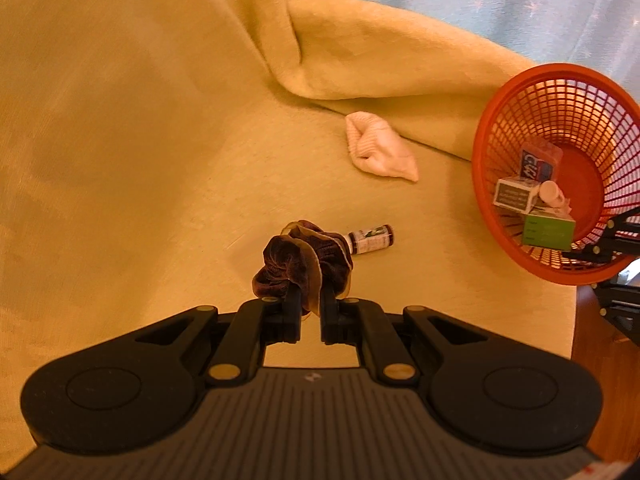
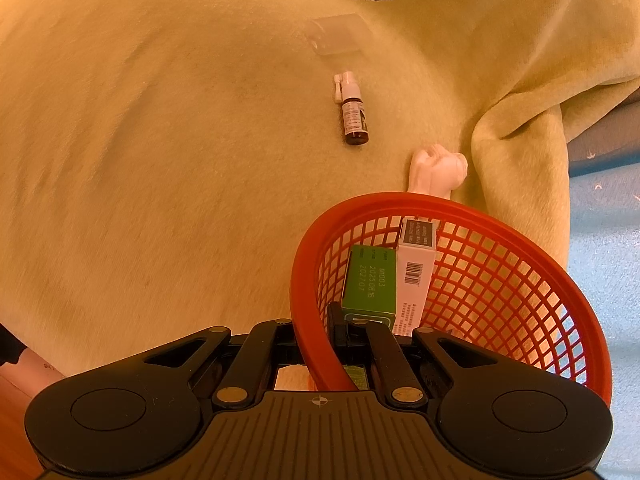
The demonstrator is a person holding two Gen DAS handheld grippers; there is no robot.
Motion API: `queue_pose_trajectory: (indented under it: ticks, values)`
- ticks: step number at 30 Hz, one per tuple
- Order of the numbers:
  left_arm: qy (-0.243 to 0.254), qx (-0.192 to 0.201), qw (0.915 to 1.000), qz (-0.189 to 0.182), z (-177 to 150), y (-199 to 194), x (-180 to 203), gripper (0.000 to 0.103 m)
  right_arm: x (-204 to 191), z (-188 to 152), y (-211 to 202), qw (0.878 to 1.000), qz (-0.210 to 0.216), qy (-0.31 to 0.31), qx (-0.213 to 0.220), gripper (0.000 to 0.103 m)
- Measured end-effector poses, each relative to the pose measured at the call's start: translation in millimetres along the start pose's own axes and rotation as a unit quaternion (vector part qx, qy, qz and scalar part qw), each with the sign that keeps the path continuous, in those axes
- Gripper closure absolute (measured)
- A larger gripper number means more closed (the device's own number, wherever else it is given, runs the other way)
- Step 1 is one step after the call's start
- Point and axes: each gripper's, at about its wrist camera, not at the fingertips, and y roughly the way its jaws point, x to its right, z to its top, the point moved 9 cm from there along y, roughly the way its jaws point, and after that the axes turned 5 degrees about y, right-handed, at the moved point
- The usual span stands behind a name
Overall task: Organize objects
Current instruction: 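Carry the brown scrunchie into the wastebasket and open the left tool, then reach the left tool down toward the clear plastic cup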
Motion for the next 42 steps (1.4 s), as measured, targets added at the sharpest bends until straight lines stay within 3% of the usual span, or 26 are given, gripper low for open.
queue_pose_trajectory:
  ticks: [5, 10, 24, 26, 28, 30, 36, 42]
  values:
    - [0.025, 0.009, 0.9994, -0.021, 11, -6, 21, 0.098, 0, 0, 0, 1.0, 0.001, 0.0, 0.001, 0.1]
    - [0.065, 0.027, 0.9954, -0.065, 31, -14, 59, 0.098, 0, 0, 0, 1.0, 0.001, 0.0, 0.002, 0.1]
    - [0.165, 0.085, 0.9658, -0.181, 111, -20, 178, 0.097, 0, -2, -4, 1.0, 0.0, 0.009, 0.009, 0.101]
    - [0.172, 0.086, 0.9612, -0.197, 116, -20, 193, 0.093, 1, -3, -4, 1.0, 0.001, 0.012, 0.011, 0.101]
    - [0.18, 0.089, 0.9572, -0.208, 118, -18, 204, 0.074, 1, -4, -5, 1.0, 0.001, 0.015, 0.012, 0.101]
    - [0.184, 0.097, 0.9548, -0.213, 118, -20, 208, 0.074, 1, -4, -5, 1.0, 0.001, 0.016, 0.012, 0.101]
    - [0.15, 0.089, 0.9682, -0.179, 105, -18, 179, 0.074, 2, -4, -6, 1.0, 0.0, 0.021, 0.013, 0.101]
    - [0.084, 0.064, 0.9893, -0.101, 74, -13, 113, 0.07, 2, -3, -5, 1.0, 0.0, 0.02, 0.012, 0.1]
